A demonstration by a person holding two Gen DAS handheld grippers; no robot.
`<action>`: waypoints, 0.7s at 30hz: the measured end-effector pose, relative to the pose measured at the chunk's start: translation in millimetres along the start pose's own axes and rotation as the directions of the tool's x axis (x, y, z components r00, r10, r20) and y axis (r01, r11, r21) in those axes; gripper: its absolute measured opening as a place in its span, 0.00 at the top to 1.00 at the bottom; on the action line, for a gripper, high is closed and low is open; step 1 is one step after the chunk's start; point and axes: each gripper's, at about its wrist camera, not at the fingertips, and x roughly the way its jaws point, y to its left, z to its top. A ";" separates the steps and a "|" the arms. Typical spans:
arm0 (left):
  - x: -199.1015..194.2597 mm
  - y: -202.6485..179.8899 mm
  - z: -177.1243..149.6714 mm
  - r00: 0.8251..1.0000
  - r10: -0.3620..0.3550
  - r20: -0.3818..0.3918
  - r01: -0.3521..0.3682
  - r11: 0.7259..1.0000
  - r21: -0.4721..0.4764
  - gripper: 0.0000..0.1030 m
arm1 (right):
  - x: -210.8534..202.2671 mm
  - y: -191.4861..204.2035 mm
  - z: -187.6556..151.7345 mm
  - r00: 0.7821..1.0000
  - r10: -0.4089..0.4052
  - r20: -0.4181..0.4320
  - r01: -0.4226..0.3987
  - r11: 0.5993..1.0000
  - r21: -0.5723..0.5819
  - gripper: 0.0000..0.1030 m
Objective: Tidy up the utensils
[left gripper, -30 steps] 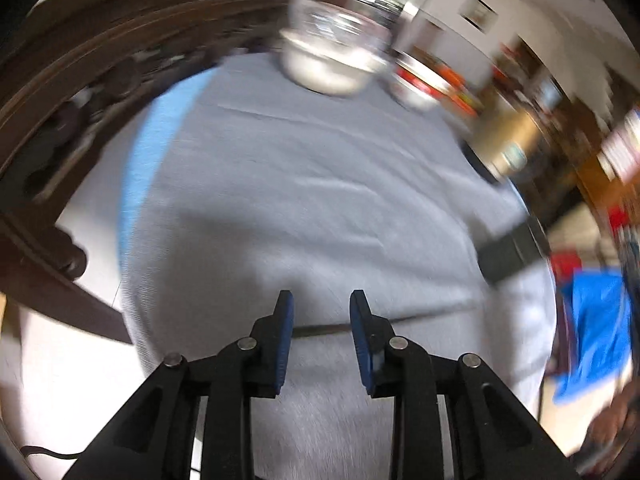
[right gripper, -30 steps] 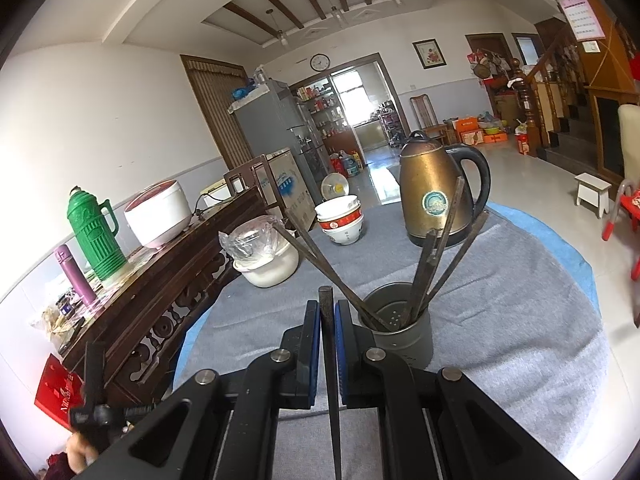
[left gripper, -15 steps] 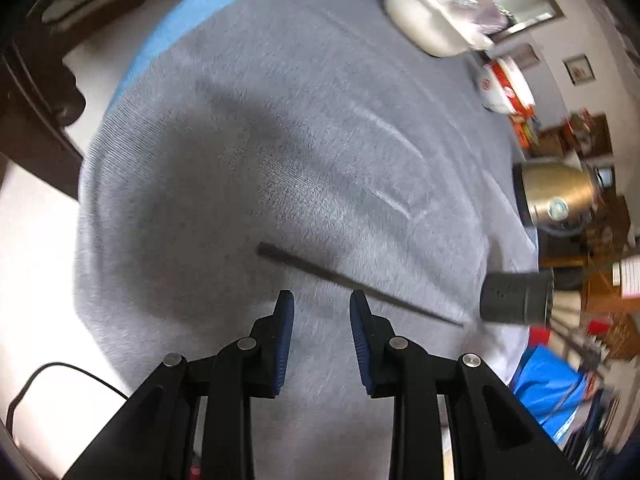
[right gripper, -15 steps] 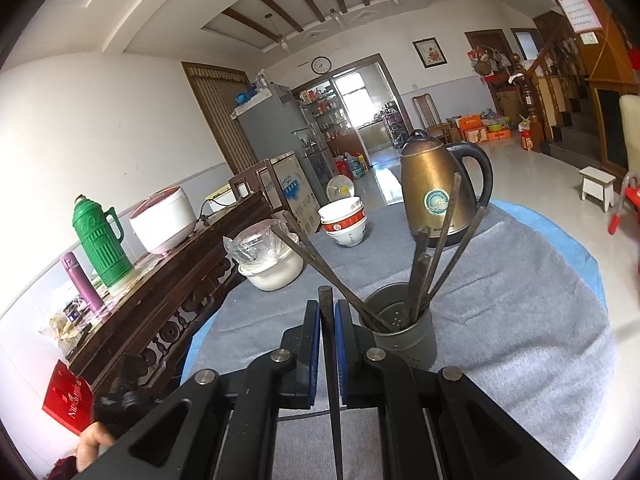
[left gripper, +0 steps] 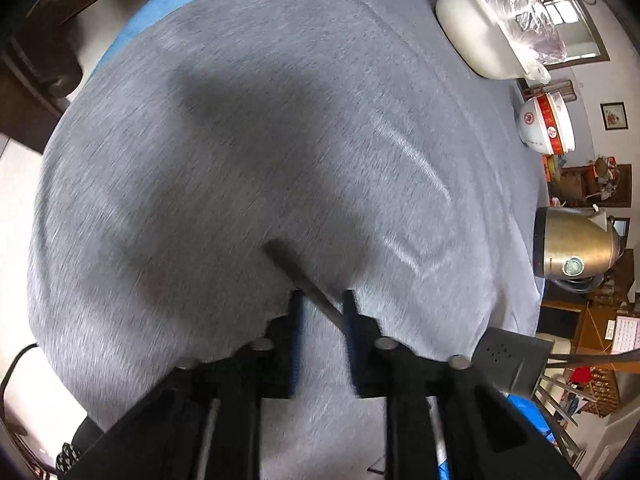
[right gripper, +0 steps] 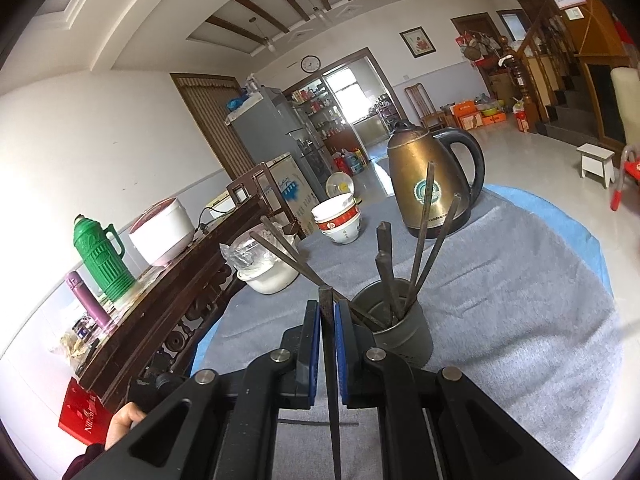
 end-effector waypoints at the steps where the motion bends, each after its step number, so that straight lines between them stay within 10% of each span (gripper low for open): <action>1: 0.7 -1.2 2.8 1.000 -0.003 0.006 0.003 1.000 0.003 0.90 | -0.1 0.0 -0.1 1.000 -0.001 0.000 0.001 1.000 -0.002 0.92; 16: -59.8 -70.5 -31.8 0.977 -0.038 0.210 -0.044 0.927 0.373 0.99 | -2.0 17.6 2.4 1.000 0.005 0.003 -0.005 0.999 -0.041 0.93; 21: -62.8 -48.5 -17.7 0.989 -0.086 0.123 0.047 0.958 0.284 0.99 | -4.3 21.4 1.4 1.000 0.005 0.002 -0.005 0.999 -0.045 0.93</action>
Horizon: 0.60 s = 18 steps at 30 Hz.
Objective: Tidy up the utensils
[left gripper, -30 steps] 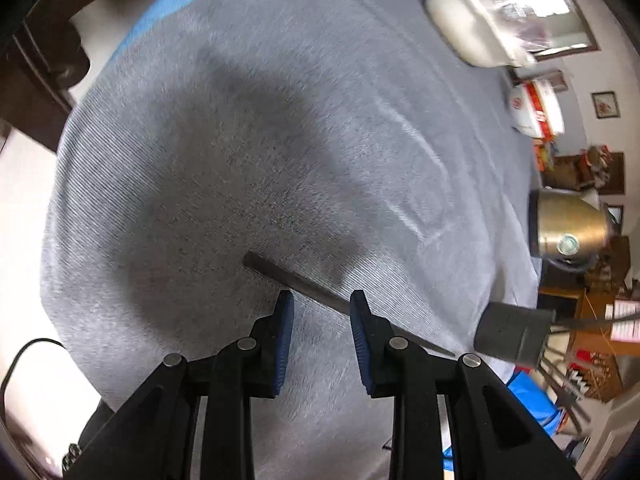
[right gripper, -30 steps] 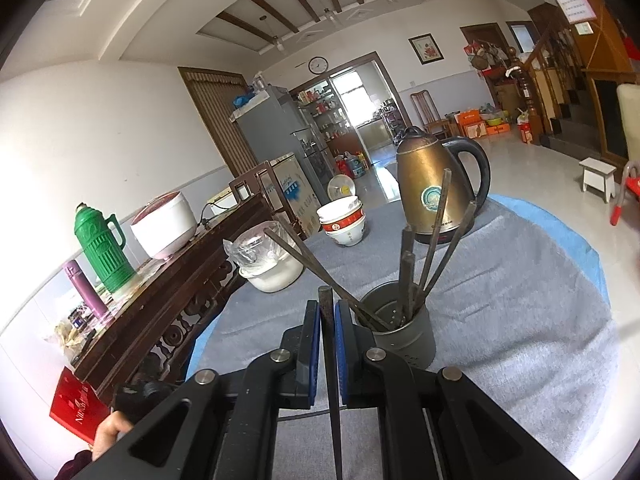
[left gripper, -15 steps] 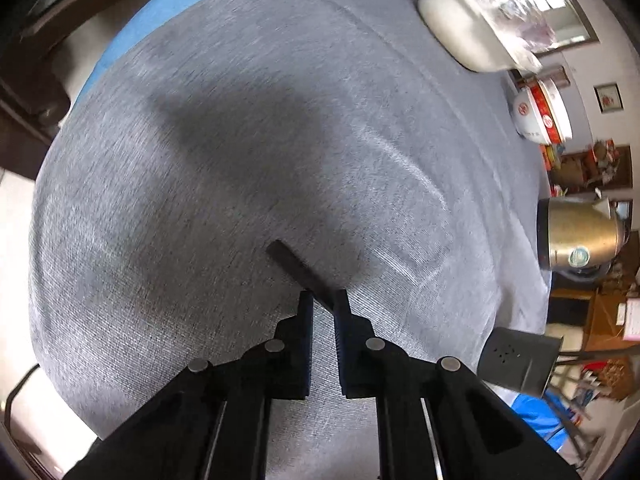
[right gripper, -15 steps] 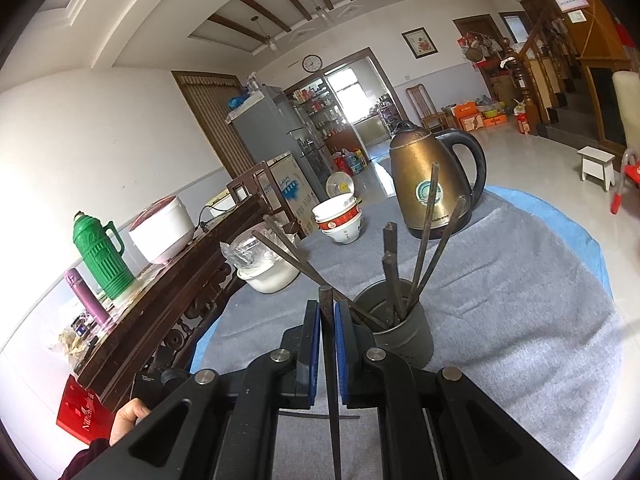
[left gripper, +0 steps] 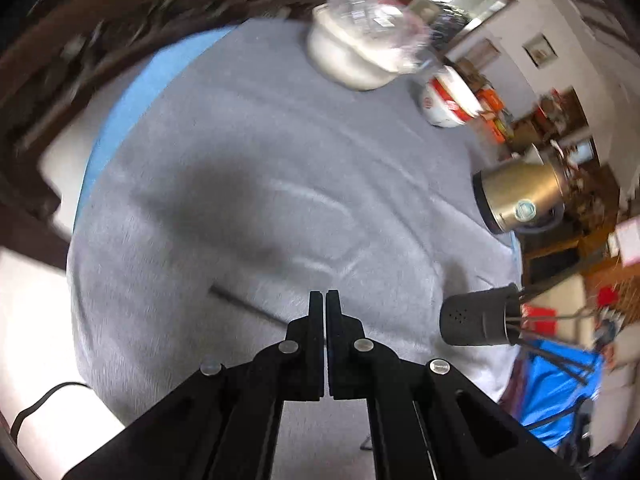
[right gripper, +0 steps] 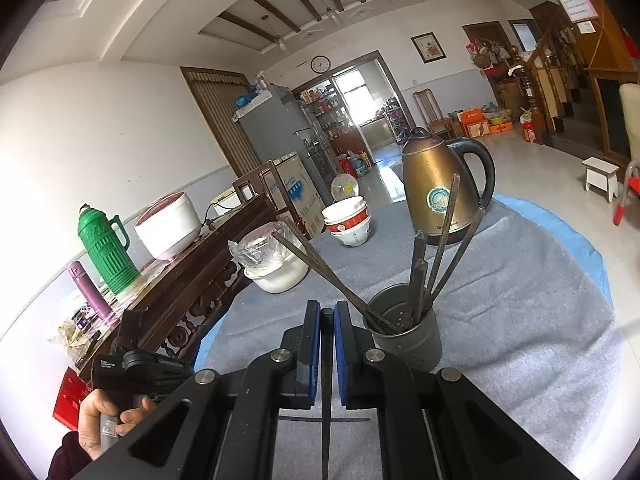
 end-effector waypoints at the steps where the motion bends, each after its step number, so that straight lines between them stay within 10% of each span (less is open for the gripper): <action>1: 2.4 5.5 2.0 1.000 -0.002 -0.016 0.001 1.000 -0.029 0.99 | 0.2 0.4 -0.1 1.000 0.004 -0.002 -0.004 1.000 0.003 0.93; 18: 65.0 55.6 -1.9 0.978 0.007 -0.208 -0.077 0.940 -0.332 0.91 | 4.5 -1.4 -0.4 1.000 0.019 -0.010 -0.019 1.000 0.013 0.93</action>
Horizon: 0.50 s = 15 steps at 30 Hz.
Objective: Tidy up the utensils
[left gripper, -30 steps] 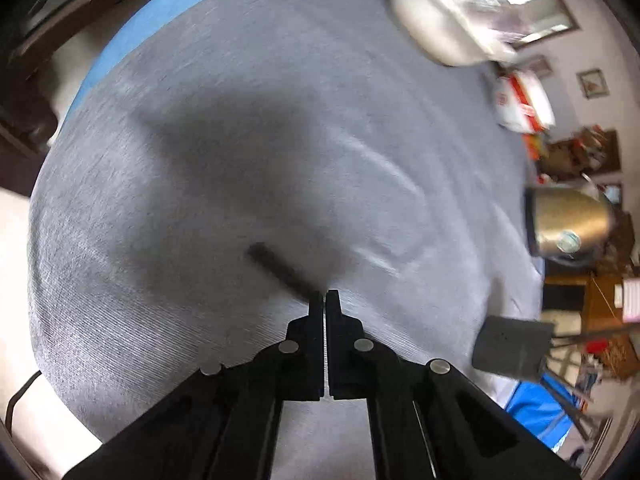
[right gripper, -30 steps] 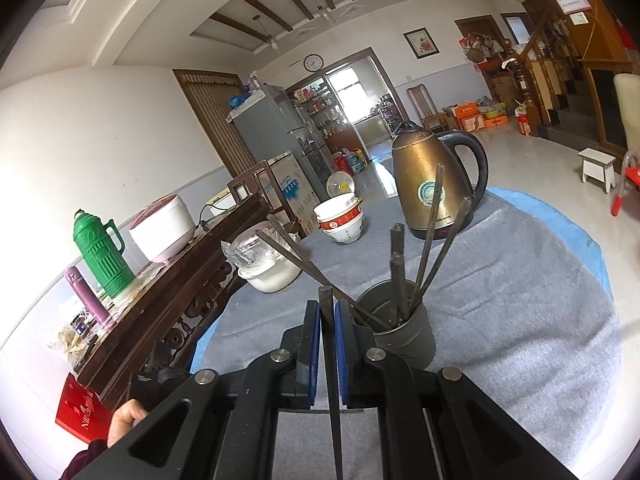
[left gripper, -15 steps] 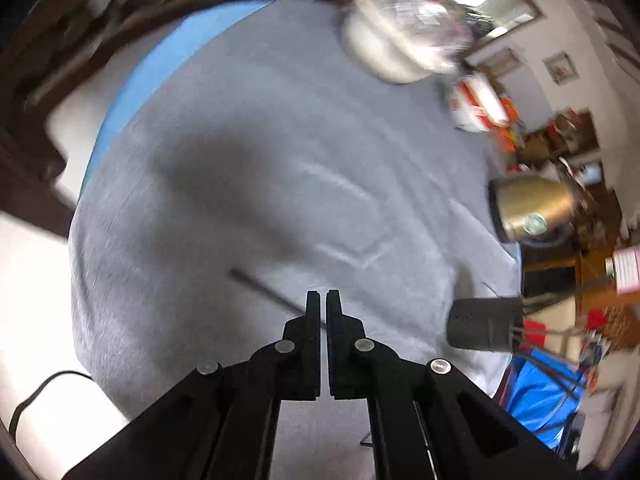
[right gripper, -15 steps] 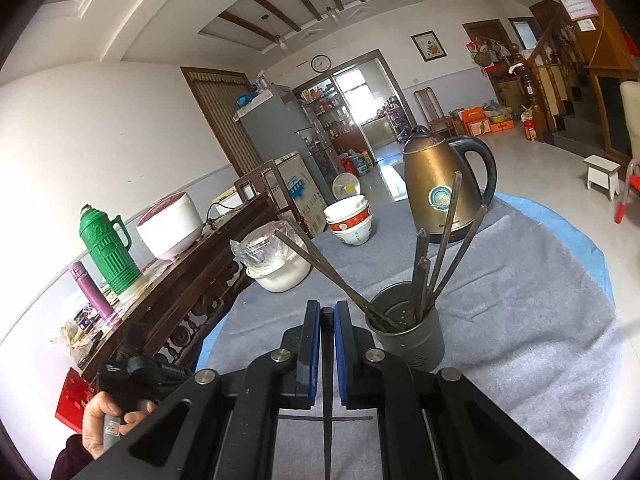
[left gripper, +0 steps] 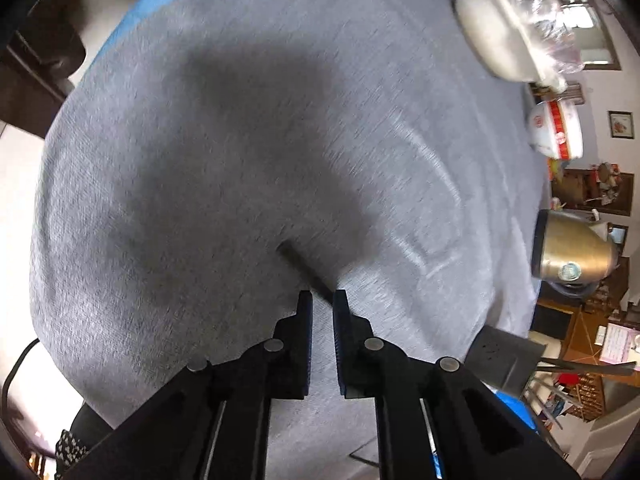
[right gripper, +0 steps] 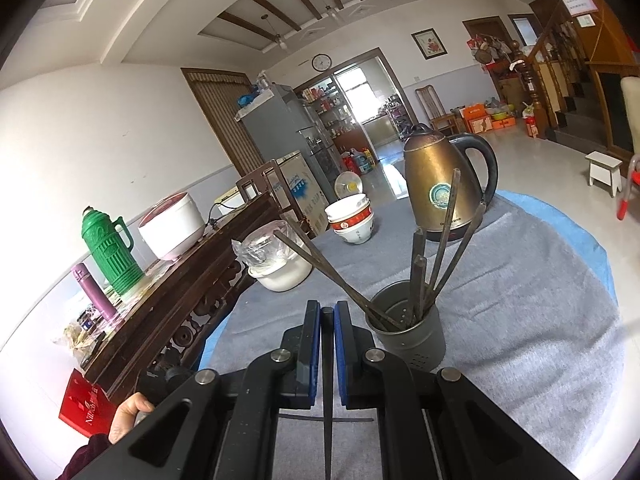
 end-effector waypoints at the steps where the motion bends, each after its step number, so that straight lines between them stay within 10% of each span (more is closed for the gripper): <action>1: 0.6 0.9 -1.0 1.000 0.006 -0.001 -0.006 1.000 -0.001 0.90 | 1.0 -0.5 -0.4 1.000 0.001 -0.003 -0.001 1.000 0.002 0.93; 15: -2.8 -11.3 9.9 0.995 0.047 0.087 -0.049 0.998 0.026 0.87 | 9.6 -10.1 -4.4 1.000 0.007 -0.025 -0.006 1.000 0.024 0.93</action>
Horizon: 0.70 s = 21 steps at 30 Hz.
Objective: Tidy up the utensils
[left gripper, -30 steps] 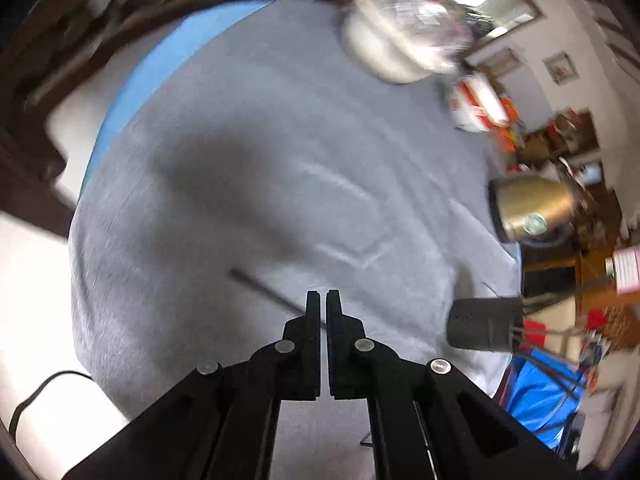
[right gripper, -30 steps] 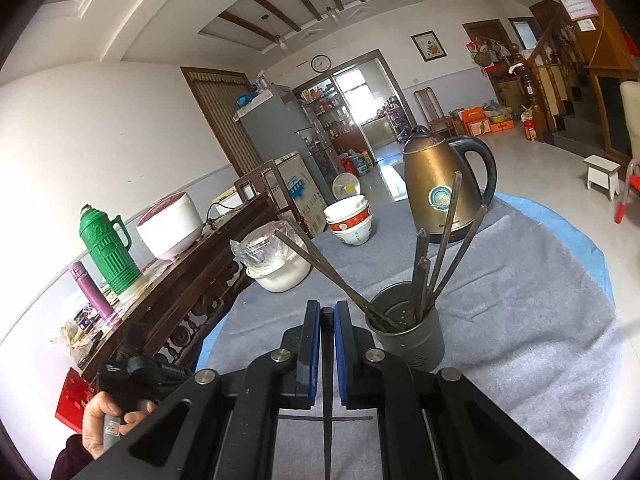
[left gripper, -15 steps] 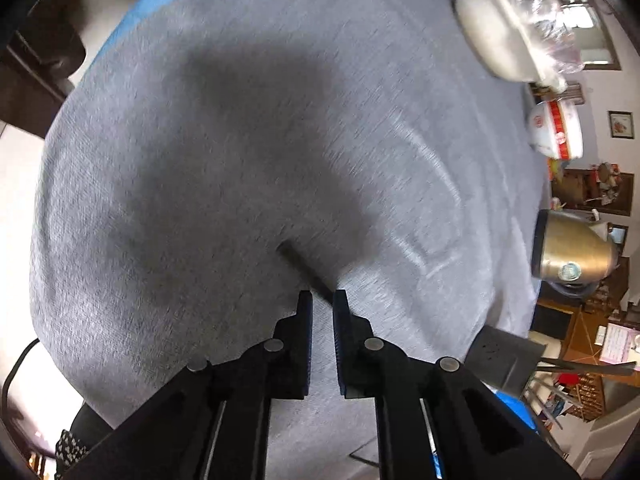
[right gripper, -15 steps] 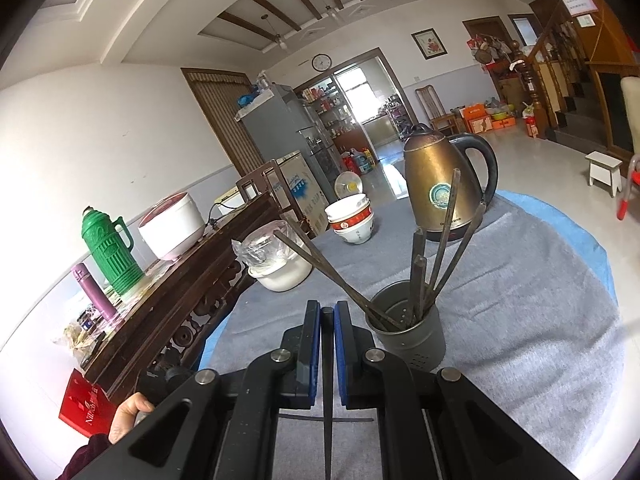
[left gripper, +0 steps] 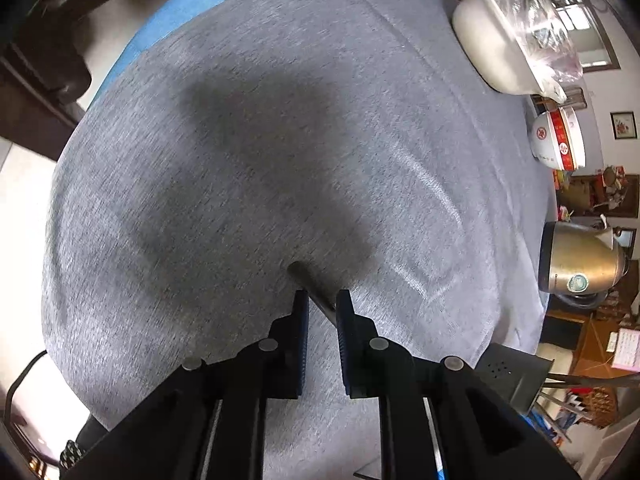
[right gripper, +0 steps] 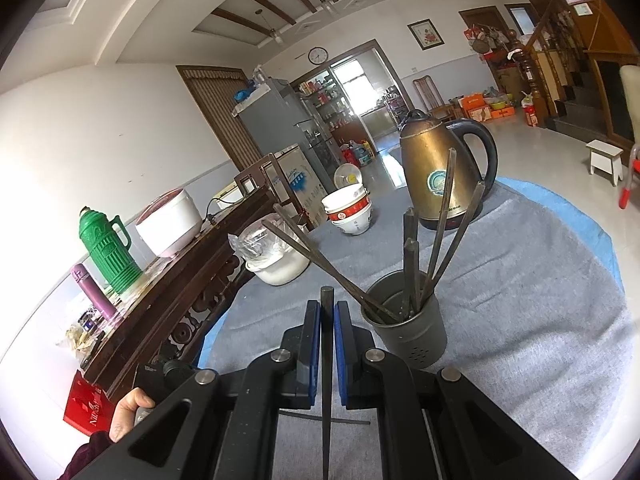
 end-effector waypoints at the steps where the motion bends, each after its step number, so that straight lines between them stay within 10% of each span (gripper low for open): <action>1: 0.6 -2.7 0.3 1.000 0.000 0.010 0.000 1.000 0.013 0.87 | 0.2 -0.2 -0.4 1.000 0.000 0.000 0.000 1.000 0.000 0.93; 21: -50.5 -52.1 -30.1 0.983 -0.073 0.167 0.016 0.948 0.319 1.00 | -2.2 -45.7 -0.9 0.992 0.045 -0.117 -0.021 0.980 0.197 0.84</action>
